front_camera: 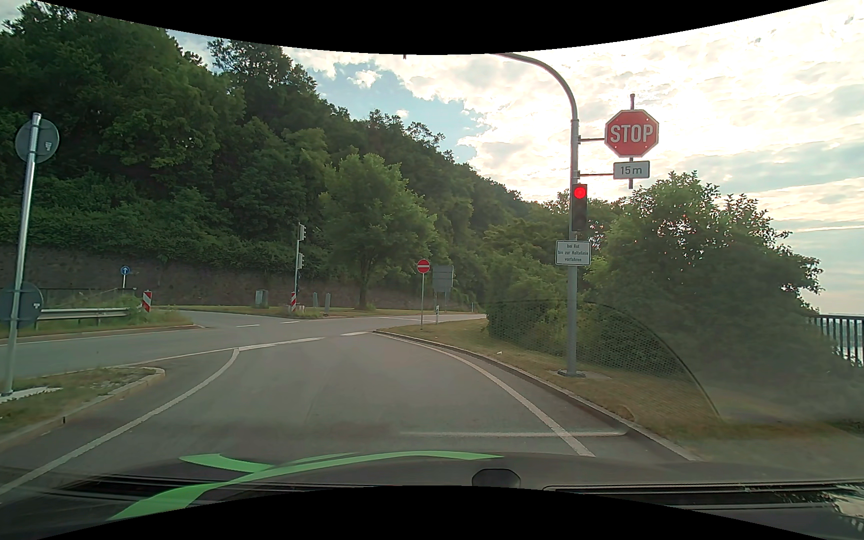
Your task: Follow the waypoints while adhering to traffic rules and regulations
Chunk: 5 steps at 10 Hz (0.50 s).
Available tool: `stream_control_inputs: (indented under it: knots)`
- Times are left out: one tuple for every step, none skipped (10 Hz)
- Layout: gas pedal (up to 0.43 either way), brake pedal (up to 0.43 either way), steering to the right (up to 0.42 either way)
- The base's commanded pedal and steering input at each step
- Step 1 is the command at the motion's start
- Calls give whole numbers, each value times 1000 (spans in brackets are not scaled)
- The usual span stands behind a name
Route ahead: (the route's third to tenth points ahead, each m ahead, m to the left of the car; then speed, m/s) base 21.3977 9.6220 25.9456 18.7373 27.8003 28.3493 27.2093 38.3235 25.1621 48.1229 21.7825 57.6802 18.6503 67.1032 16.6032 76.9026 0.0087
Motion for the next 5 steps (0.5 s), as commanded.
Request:
stream_control_inputs:
  knots:
    - [0, 177, -96]
    - [0, 183, -97]
    - [0, 183, -97]
    - [0, 177, -97]
    - [0, 183, -97]
